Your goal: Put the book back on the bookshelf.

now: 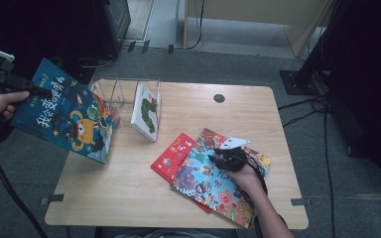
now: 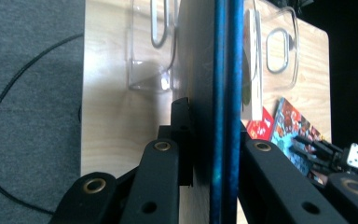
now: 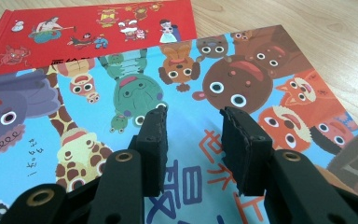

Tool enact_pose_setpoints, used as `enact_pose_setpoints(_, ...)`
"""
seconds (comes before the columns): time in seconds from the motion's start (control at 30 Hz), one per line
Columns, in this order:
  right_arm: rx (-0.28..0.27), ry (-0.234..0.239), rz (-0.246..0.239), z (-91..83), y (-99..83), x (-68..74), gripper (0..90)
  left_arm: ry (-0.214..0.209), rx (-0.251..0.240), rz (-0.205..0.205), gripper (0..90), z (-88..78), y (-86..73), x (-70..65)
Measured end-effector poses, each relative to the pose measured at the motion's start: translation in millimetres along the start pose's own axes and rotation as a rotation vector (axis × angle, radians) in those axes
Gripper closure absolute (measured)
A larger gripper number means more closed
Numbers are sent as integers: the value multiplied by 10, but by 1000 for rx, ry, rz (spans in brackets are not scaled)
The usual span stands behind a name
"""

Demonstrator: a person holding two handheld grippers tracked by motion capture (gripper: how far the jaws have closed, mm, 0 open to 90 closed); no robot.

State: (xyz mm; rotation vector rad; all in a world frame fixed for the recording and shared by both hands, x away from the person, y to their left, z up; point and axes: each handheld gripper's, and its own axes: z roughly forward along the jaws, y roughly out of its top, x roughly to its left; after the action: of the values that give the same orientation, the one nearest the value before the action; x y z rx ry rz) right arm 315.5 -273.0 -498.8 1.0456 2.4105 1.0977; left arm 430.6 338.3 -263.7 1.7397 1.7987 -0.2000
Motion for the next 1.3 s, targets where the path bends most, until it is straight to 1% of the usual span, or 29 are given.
enact_pose_setpoints(0.03,0,-2,0,3,2,4,607,3,-4,6,814,11,34,0)
enact_pose_setpoints(0.07,-2,-4,0,8,5,8,606,5,-6,-1,819,39,83,15)
enact_pose_setpoints(0.1,-2,-3,-1,8,4,7,606,5,-6,-1,821,39,83,15)
enact_pose_setpoints(0.17,-4,0,-4,11,4,3,606,3,-4,-4,822,78,135,31)
enact_pose_setpoints(0.3,-9,0,-5,17,4,-1,606,5,-2,7,820,147,238,40)
enact_pose_setpoints(0.33,-9,-1,-4,17,5,0,606,4,3,6,820,165,292,48)
enact_pose_setpoints(0.37,-9,-1,-4,17,5,0,606,4,3,6,820,165,292,48)
enact_pose_setpoints(0.43,-6,-7,-1,16,6,6,606,5,8,2,820,169,343,50)
enact_pose_setpoints(0.57,-7,-18,8,16,5,23,605,15,25,17,822,176,467,5)
enact_pose_setpoints(0.6,-7,-18,8,16,5,23,605,15,25,17,822,176,467,5)
enact_pose_setpoints(0.7,-14,-28,16,2,-16,38,604,13,29,9,823,163,551,19)
enact_pose_setpoints(0.77,-16,-31,21,-11,-31,47,604,9,33,8,823,164,577,27)
enact_pose_setpoints(0.87,-20,-32,17,-26,-48,42,603,4,45,15,823,157,589,28)
enact_pose_setpoints(0.93,-22,-36,25,-48,-73,43,604,4,47,18,826,126,579,36)
enact_pose_setpoints(1.03,-23,-38,25,-49,-75,44,604,-3,35,12,824,87,544,62)
enact_pose_setpoints(1.13,-22,-40,24,-52,-76,49,605,-13,34,11,824,43,518,82)
enact_pose_setpoints(1.2,-22,-42,24,-52,-76,52,606,-20,25,1,823,5,500,109)
enact_pose_setpoints(1.3,-22,-41,24,-52,-76,51,606,-26,18,3,823,-36,469,109)
